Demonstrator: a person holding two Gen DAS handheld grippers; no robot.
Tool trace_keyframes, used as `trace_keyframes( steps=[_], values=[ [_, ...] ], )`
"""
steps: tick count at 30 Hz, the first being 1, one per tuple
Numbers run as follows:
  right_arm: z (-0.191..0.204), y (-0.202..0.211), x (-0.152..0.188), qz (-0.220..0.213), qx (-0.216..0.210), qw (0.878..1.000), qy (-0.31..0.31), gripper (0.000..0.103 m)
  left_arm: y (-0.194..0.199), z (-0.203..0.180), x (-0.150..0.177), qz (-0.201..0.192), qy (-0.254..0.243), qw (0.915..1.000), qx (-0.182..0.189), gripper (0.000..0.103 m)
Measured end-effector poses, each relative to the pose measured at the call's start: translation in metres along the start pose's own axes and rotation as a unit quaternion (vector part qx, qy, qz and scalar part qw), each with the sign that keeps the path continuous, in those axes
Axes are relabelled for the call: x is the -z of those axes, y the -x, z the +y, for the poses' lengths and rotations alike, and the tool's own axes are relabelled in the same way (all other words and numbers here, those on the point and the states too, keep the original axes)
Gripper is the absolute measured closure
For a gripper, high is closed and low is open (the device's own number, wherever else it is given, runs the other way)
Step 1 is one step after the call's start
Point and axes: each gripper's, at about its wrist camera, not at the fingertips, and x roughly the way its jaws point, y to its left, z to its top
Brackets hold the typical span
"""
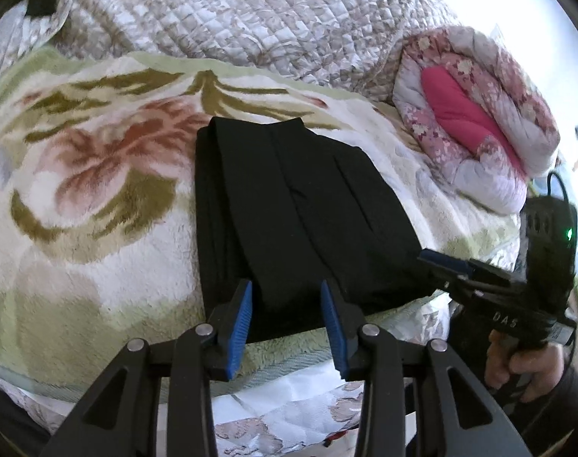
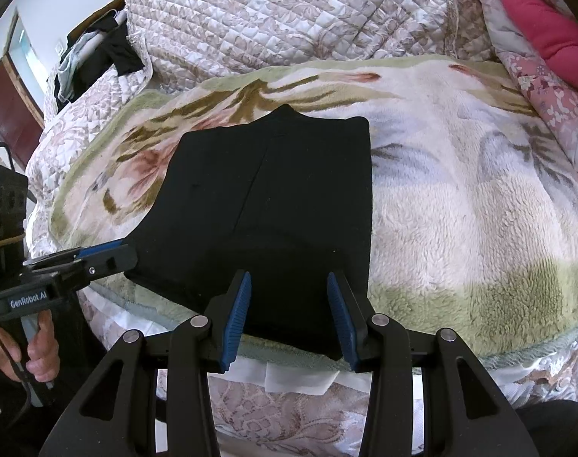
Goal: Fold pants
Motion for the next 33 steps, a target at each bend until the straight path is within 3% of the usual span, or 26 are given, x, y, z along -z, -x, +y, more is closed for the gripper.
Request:
trace_keyframes(
  steps=[5, 6, 8, 12, 14, 18, 25, 29, 33],
  values=[
    [0.0, 0.0, 0.0, 0.0, 0.001, 1.0, -0.001, 0.061, -0.008, 0.003, -0.006, 0.0, 0.016, 0.9997, 0.016, 0.065],
    [-0.001, 0.0, 0.0, 0.0, 0.0, 1.0, 0.0, 0.061, -0.009, 0.003, -0.007, -0.002, 0.014, 0.9998, 0.011, 0.069],
    [-0.001, 0.0, 0.0, 0.0, -0.001, 1.0, 0.0, 0.061, -0.01, 0.005, -0.008, -0.002, 0.015, 0.9999, -0.006, 0.088],
    [0.001, 0.007, -0.003, -0.012, -0.004, 1.0, -0.003, 0.061, 0.007, 0.012, -0.012, -0.025, 0.024, 0.9994, -0.005, 0.096],
    [0.005, 0.011, -0.003, -0.021, -0.008, 1.0, 0.003, 0.061, 0.015, 0.015, -0.013, -0.036, 0.021, 0.9991, -0.007, 0.097],
    [0.006, -0.008, 0.003, 0.01, 0.002, 1.0, 0.015, 0.061, -0.004, 0.023, -0.006, -0.003, 0.024, 0.9996, -0.013, 0.097],
    [0.013, 0.007, 0.001, -0.014, 0.007, 0.999, 0.033, 0.061, 0.0, 0.021, -0.006, -0.009, 0.016, 0.9998, -0.01, 0.095],
    [0.014, -0.008, 0.006, 0.015, 0.023, 0.998, 0.048, 0.061, 0.006, 0.019, -0.009, -0.012, 0.015, 0.9998, -0.011, 0.094],
    [0.017, 0.006, 0.0, -0.014, 0.012, 0.999, 0.048, 0.061, 0.016, 0.016, -0.014, -0.026, 0.008, 0.999, -0.036, 0.095]
  ],
)
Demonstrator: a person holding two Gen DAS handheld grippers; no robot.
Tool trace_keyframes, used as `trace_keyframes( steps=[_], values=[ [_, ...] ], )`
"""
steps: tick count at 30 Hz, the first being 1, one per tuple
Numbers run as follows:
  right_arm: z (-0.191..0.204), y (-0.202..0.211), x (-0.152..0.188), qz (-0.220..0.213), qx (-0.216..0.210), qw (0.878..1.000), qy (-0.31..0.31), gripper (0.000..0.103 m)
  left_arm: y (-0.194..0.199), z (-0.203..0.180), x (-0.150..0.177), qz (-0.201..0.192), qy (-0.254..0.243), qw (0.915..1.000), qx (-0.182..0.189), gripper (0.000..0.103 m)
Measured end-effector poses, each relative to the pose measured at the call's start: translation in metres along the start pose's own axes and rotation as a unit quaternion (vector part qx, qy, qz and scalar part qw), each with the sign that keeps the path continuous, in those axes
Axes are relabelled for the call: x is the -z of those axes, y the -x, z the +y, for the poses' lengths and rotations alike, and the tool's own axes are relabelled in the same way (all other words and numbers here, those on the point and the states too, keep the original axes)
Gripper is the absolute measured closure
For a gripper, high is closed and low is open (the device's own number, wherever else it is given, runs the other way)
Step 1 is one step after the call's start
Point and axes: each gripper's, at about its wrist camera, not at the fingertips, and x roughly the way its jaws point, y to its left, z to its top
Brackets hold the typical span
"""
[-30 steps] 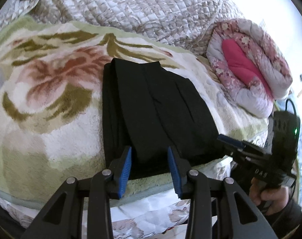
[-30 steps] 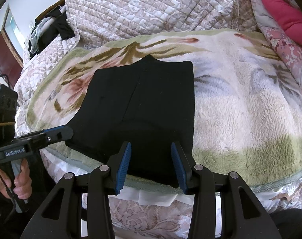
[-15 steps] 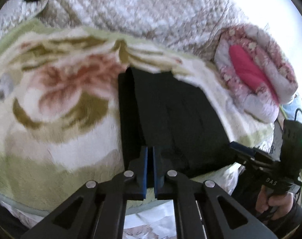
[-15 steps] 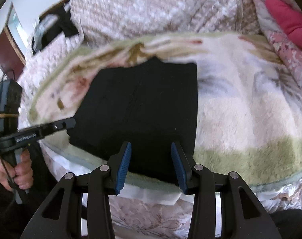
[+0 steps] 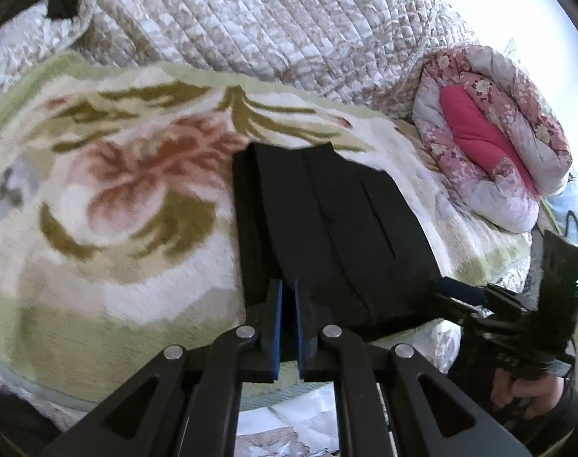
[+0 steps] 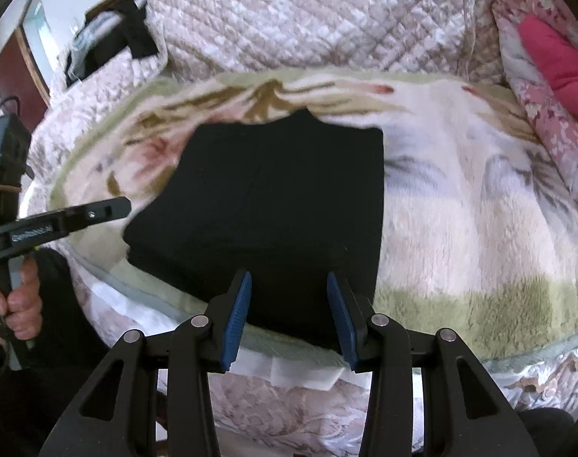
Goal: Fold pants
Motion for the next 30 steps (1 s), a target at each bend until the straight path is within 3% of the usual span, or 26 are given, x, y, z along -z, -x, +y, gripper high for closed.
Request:
trace_keyframes(
  steps=[3, 6, 10, 12, 20, 25, 27, 30],
  values=[
    [0.004, 0.003, -0.003, -0.014, -0.003, 1.0, 0.007, 0.061, 0.009, -0.005, -0.008, -0.015, -0.005, 0.9999, -0.002, 0.095],
    [0.005, -0.005, 0.001, -0.001, -0.002, 1.0, 0.008, 0.061, 0.01, -0.018, -0.013, -0.025, -0.02, 0.9994, 0.012, 0.095],
    [0.001, -0.011, 0.006, 0.009, 0.007, 1.0, 0.007, 0.061, -0.012, -0.03, -0.008, -0.001, -0.038, 0.9989, 0.029, 0.095],
    [-0.001, -0.007, 0.003, 0.003, 0.019, 1.0, 0.004, 0.061, -0.031, -0.026, 0.0, 0.032, -0.031, 0.9989, 0.014, 0.095],
    [-0.01, 0.002, -0.001, -0.031, 0.023, 0.999, -0.015, 0.061, -0.02, -0.02, -0.004, 0.012, -0.03, 0.9995, 0.0, 0.095],
    [-0.015, -0.009, 0.002, -0.003, 0.017, 1.0, -0.025, 0.061, -0.02, -0.02, -0.007, 0.011, -0.031, 0.9992, -0.024, 0.095],
    [-0.017, -0.005, 0.0, -0.008, 0.017, 0.999, -0.029, 0.061, -0.018, -0.019, -0.008, 0.01, -0.033, 0.999, -0.028, 0.092],
    [-0.024, -0.003, -0.004, -0.009, 0.023, 0.999, -0.038, 0.061, -0.014, -0.019, -0.011, 0.003, -0.034, 0.9989, -0.033, 0.078]
  ],
)
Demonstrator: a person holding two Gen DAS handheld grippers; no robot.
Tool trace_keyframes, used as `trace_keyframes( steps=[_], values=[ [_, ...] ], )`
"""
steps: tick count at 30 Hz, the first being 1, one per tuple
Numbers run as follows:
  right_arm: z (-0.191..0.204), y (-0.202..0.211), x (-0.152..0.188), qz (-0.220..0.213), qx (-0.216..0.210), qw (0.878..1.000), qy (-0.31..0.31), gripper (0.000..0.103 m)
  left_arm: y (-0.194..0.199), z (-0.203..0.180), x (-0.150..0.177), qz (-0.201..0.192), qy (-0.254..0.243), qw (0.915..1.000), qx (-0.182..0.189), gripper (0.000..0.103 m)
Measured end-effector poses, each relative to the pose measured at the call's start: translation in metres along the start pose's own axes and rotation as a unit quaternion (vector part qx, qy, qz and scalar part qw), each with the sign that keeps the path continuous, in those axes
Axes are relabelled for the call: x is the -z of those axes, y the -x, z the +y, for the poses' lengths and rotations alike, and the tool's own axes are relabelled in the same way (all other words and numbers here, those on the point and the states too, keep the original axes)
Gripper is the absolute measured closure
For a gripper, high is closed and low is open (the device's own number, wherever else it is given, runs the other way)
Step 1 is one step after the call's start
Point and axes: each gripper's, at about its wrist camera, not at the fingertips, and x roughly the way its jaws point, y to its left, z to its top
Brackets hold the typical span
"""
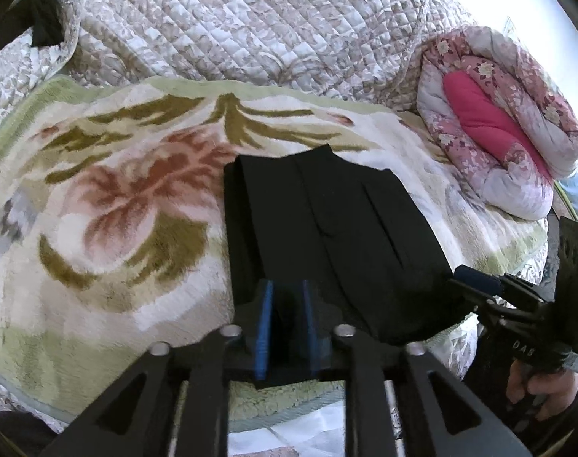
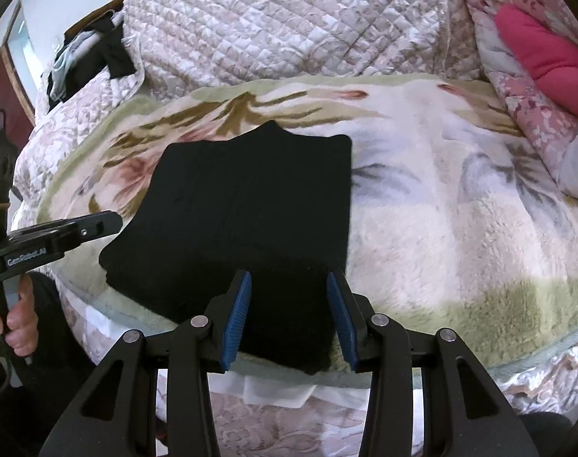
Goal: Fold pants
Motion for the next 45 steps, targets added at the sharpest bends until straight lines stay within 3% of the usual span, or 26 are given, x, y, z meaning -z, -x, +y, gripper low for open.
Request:
trace_keyframes(
  steps=[3, 7, 12, 18, 22, 28, 36, 45],
  values=[
    [-0.005, -0.002, -0.003, 0.002, -0.002, 1.0, -0.009, 0.061, -0.001, 0.001, -0.005, -0.004, -0.001, 1.0, -0.003, 0.076],
    [-0.014, -0.008, -0.011, 0.007, -0.017, 1.0, -0.024, 0.061, -0.005, 0.003, -0.01, -0.003, -0.001, 1.0, -0.004, 0.064],
    [-0.026, -0.017, -0.022, 0.007, -0.035, 0.998, -0.043, 0.061, -0.016, 0.011, -0.02, -0.001, 0.005, 1.0, -0.003, 0.063],
    [-0.044, -0.039, -0.039, 0.021, -0.076, 0.994, -0.079, 0.061, -0.037, 0.029, -0.029, 0.007, 0.033, 0.9992, 0.023, 0.062],
    [-0.05, -0.049, -0.039, 0.033, -0.092, 0.99, -0.1, 0.061, -0.046, 0.042, -0.027, 0.013, 0.062, 0.9973, 0.038, 0.051],
    [-0.053, -0.047, -0.028, 0.033, -0.125, 0.983, -0.131, 0.059, -0.045, 0.042, -0.01, 0.018, 0.078, 0.9935, 0.081, 0.051],
    [-0.06, -0.047, -0.018, 0.037, -0.161, 0.973, -0.162, 0.059, -0.044, 0.043, -0.005, 0.006, 0.089, 0.9923, 0.086, 0.048],
    [-0.058, -0.061, -0.031, 0.035, -0.17, 0.973, -0.154, 0.061, -0.063, 0.043, -0.02, 0.005, 0.096, 0.99, 0.103, 0.044]
  ],
)
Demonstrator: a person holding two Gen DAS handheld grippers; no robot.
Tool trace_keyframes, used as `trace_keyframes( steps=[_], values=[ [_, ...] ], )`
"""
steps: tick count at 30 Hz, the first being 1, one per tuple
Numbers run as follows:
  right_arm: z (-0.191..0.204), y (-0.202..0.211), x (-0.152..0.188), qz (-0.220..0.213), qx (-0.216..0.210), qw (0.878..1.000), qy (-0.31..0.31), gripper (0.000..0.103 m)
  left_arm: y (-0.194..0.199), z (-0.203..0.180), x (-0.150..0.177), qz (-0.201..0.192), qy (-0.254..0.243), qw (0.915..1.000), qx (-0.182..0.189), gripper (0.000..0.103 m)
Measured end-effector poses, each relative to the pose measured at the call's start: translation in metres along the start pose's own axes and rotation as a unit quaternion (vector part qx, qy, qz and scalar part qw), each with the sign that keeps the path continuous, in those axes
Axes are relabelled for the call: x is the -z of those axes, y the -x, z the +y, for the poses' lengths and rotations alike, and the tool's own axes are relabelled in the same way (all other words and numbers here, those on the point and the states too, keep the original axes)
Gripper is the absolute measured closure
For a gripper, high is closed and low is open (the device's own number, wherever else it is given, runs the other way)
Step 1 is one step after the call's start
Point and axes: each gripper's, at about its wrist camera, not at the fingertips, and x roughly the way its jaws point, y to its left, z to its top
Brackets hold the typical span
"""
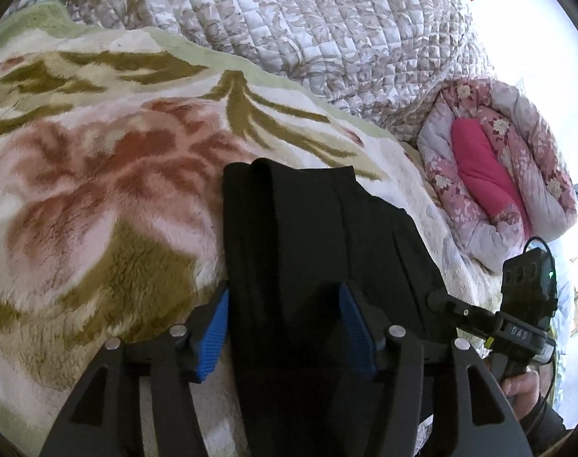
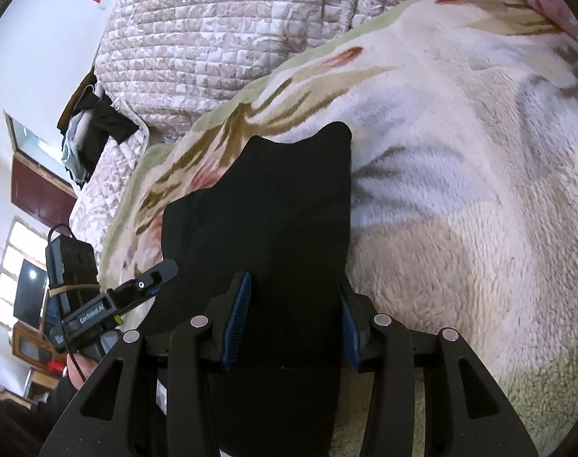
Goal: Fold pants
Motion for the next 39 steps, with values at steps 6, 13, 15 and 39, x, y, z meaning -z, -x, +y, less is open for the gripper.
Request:
trace_keyframes(
  steps=[6, 13, 15, 39],
  values=[
    [0.001, 0.003, 0.008, 0.001, 0.006, 1.0, 0.003, 0.073, 0.012, -0.008, 0.013, -0.001, -0.011, 0.9998, -0.019, 0.06],
    [0.009, 0.007, 0.002, -0.003, 0.019, 1.0, 0.005, 0.086, 0.021, -0.03, 0.007, -0.008, -0.056, 0.9963, -0.064, 0.075],
    [0.015, 0.013, 0.002, -0.01, 0.019, 1.0, 0.007, 0.086, 0.026, -0.035, 0.005, -0.01, -0.061, 0.996, -0.065, 0.078],
    [0.054, -0.012, -0.111, -0.051, 0.016, 0.995, 0.088, 0.087, 0.009, -0.049, -0.102, -0.062, -0.124, 0.9871, -0.08, 0.08]
  ],
)
